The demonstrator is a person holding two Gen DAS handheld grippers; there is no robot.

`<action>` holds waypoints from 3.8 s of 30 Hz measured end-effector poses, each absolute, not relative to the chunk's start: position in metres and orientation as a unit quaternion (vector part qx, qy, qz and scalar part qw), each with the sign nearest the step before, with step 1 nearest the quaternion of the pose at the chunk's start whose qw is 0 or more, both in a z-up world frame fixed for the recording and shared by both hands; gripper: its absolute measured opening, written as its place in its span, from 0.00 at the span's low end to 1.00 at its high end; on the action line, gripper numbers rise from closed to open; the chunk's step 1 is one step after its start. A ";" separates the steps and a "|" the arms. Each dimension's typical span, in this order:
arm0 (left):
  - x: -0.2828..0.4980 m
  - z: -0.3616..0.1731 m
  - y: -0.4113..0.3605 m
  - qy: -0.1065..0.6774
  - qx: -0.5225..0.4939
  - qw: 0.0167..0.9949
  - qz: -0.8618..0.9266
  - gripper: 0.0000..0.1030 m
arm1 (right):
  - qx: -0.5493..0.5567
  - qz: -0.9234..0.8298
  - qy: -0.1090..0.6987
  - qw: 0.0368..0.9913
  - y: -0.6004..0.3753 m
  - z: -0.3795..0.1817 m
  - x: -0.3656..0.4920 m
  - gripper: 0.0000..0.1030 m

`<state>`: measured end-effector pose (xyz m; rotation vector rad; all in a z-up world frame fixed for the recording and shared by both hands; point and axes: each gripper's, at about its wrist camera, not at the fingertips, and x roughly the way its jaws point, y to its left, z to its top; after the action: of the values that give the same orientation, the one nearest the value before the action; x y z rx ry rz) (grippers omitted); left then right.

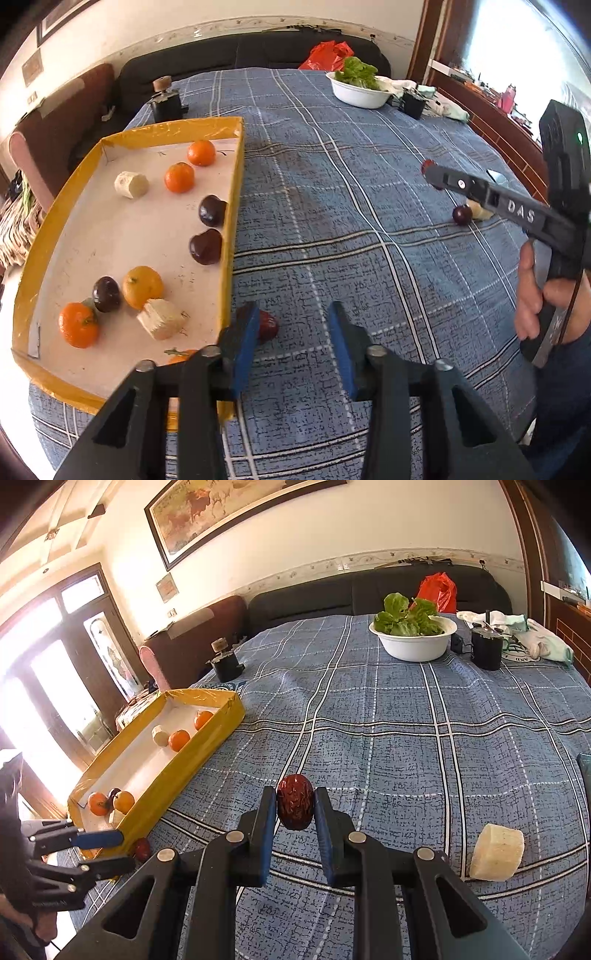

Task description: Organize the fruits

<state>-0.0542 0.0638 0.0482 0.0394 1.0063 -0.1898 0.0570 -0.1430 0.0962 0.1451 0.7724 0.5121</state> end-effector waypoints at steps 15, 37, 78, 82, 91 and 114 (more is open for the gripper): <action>-0.041 0.018 0.042 0.489 0.044 0.870 -0.035 0.36 | 0.070 0.249 0.369 0.893 -0.143 0.098 0.055 0.22; -0.002 0.017 0.039 0.517 0.070 0.850 -0.065 0.41 | 0.072 0.250 0.369 0.893 -0.145 0.099 0.055 0.22; -0.046 0.021 0.048 0.477 0.081 0.874 -0.036 0.29 | 0.073 0.257 0.366 0.892 -0.142 0.101 0.052 0.22; -0.048 0.014 0.041 0.483 0.093 0.870 -0.037 0.18 | 0.073 0.257 0.367 0.891 -0.142 0.101 0.052 0.22; -0.050 0.016 0.044 0.463 0.073 0.883 -0.026 0.17 | 0.070 0.264 0.366 0.890 -0.139 0.101 0.050 0.22; -0.063 0.071 0.115 0.367 0.002 0.930 0.020 0.17 | 0.072 0.404 0.390 0.824 -0.069 0.106 0.022 0.23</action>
<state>-0.0625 0.1152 0.0714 0.0032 0.7521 0.0420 0.0219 -0.0687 0.1057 0.1541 0.8297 0.8591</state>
